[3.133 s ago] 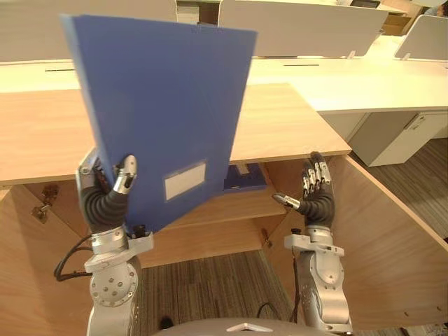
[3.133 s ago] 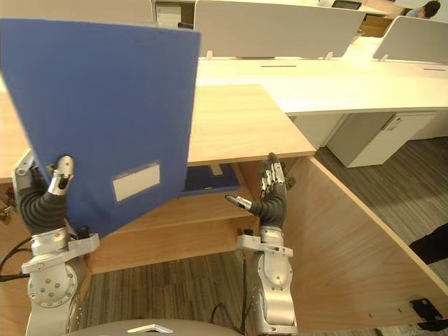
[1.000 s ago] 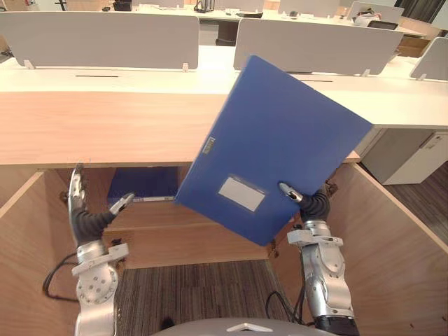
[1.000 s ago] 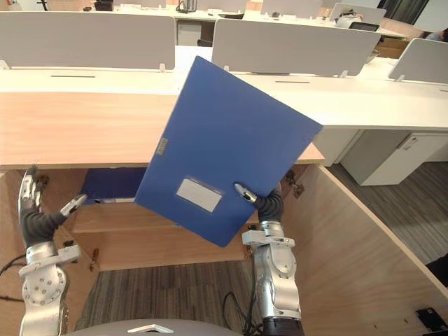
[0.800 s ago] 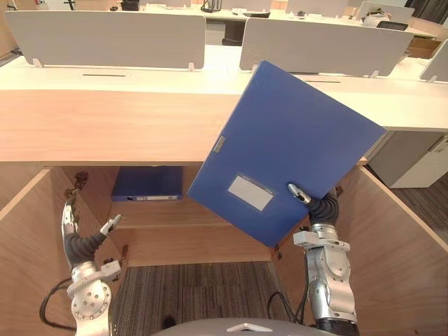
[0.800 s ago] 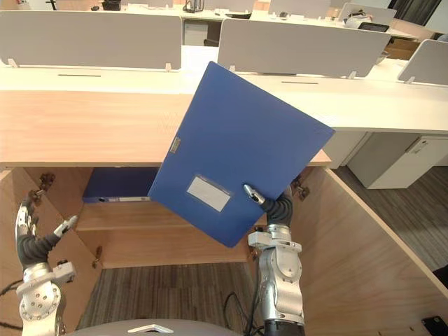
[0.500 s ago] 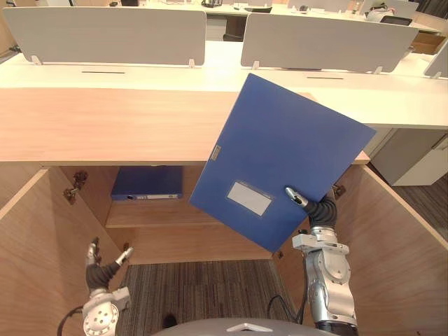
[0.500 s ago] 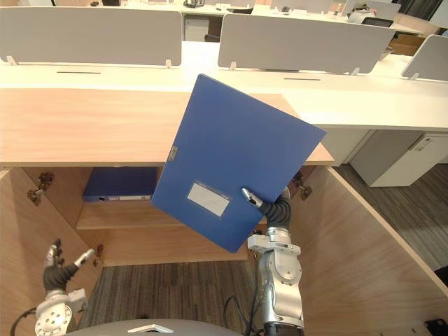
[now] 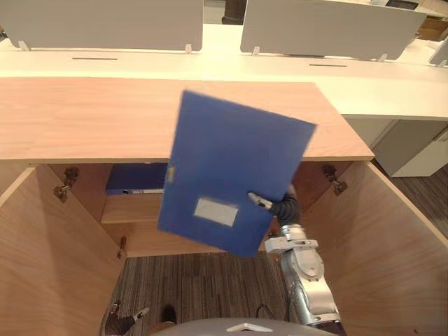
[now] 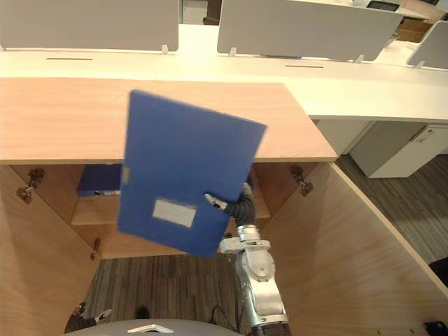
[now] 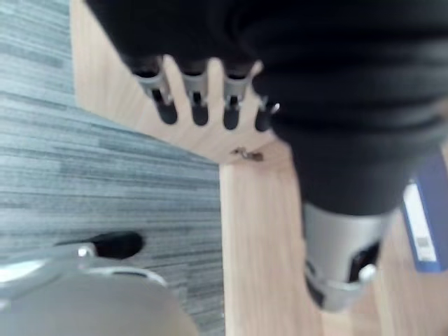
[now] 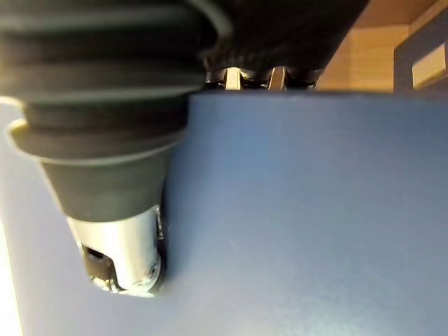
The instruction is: Walk over to the cabinet, pick up the folder, carry it to the office cabinet, place the folder inside the office cabinet, then close the office cabinet door
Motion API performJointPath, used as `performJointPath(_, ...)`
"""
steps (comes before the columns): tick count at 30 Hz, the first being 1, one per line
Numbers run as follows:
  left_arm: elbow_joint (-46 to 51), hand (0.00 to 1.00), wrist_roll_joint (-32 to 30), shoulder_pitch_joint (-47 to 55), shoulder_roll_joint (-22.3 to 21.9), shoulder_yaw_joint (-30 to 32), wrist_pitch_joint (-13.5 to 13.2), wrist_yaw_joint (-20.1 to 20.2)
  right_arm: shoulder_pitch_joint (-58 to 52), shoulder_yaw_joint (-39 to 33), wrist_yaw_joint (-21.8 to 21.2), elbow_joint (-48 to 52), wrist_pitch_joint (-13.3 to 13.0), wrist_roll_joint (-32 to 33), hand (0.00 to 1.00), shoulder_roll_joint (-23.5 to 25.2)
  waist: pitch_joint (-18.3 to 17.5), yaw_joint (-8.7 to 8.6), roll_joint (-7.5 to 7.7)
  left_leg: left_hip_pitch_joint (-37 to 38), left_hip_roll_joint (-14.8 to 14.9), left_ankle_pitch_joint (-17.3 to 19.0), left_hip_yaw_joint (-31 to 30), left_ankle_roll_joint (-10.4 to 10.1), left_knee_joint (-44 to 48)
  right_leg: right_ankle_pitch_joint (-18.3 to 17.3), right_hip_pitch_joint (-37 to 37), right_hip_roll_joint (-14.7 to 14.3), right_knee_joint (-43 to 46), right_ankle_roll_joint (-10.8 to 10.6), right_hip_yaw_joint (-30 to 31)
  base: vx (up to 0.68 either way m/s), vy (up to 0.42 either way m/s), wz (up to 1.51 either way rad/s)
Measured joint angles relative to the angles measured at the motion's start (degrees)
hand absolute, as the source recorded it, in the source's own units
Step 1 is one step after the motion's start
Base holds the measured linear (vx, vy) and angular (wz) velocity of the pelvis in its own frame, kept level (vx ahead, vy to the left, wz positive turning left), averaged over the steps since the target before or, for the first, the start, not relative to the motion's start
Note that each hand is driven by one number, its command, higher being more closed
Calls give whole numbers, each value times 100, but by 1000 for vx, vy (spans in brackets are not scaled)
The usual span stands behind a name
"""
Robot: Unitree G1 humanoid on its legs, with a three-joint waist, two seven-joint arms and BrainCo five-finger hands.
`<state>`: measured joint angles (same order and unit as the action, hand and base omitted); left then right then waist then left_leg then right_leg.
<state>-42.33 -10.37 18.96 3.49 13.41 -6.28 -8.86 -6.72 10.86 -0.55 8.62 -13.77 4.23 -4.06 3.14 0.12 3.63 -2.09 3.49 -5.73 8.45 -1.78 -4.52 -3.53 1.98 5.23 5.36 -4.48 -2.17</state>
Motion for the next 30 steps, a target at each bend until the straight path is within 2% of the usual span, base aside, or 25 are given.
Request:
performJointPath(2, 1, 0, 0, -299, 61, -37, -7, -90, 402, 255, 62, -14, -23, -260, 100, -97, 375, -7, 24, -470, 34, 225, -47, 24, 692, -82, 311, -1, 382, 26, 6, -90, -21, 3)
performJointPath(3, 1, 0, 0, -484, 95, -86, -10, -106, 666, 377, 79, -31, -35, -354, 100, -152, 611, -6, -10, -831, 104, 424, -59, 72, 1283, -132, 516, -23, 635, 32, 16, -198, -11, -10)
performJointPath(4, 4, 0, 2, -739, 107, -174, -18, -143, 1058, 601, 129, -72, -73, -497, 100, -262, 824, 8, -119, -1476, 249, 778, -82, 103, 2185, -268, 955, -76, 1122, 13, 24, -217, 15, -9)
performJointPath(6, 14, 0, 3, -969, 93, -298, -47, -205, 1345, 778, 212, -74, -91, -641, 100, -381, 1052, 20, -287, -1933, 312, 962, -111, 130, 2752, -436, 1388, -100, 1655, -4, 43, -229, 47, -4)
performJointPath(7, 105, 0, 5, -1118, 79, -340, -61, -248, 1526, 970, 251, -74, -92, -770, 100, -416, 1235, 42, -368, -2295, 346, 1167, -117, 102, 3165, -681, 1836, -49, 2227, -9, 97, -239, 44, -2)
performJointPath(12, 670, 0, 4, -1235, 2, -404, -79, -331, 1723, 1374, 259, -31, -93, -973, 100, -546, 1442, 147, -451, -3511, 500, 1609, -193, 105, 4426, -1253, 3089, 8, 3632, 31, 106, -168, 15, -1)
performJointPath(19, 1511, 0, 22, -1319, -58, -453, -164, -326, 2057, 1305, 374, 617, -92, -1008, 100, -782, 1748, 213, -484, -4736, 649, 1821, -275, 94, 5496, -1582, 4293, 96, 4821, 93, 31, -107, -12, 3)
performJointPath(23, 1830, 0, 25, -1485, -44, -453, -183, -309, 2172, 1006, 367, 607, -98, -408, 100, -790, 1949, 312, -517, -5319, 648, 1892, -382, 99, 5922, -1781, 4857, 158, 5353, 72, -10, -89, -37, 10)
performJointPath(25, 1925, 0, 35, -1534, -1, -443, -181, -282, 2287, 801, 355, 508, -84, 47, 100, -837, 2122, 344, -518, -5550, 662, 1887, -395, 93, 6007, -1803, 5098, 165, 5490, 68, -15, -73, -67, 2)
performJointPath(30, 1907, 0, 126, -1550, 94, -455, -169, -194, 2461, 383, 314, 47, 13, 914, 100, -1084, 2245, 427, -518, -5849, 703, 1880, -408, 87, 6079, -1794, 5384, 160, 5570, 59, -45, -33, -63, 0)
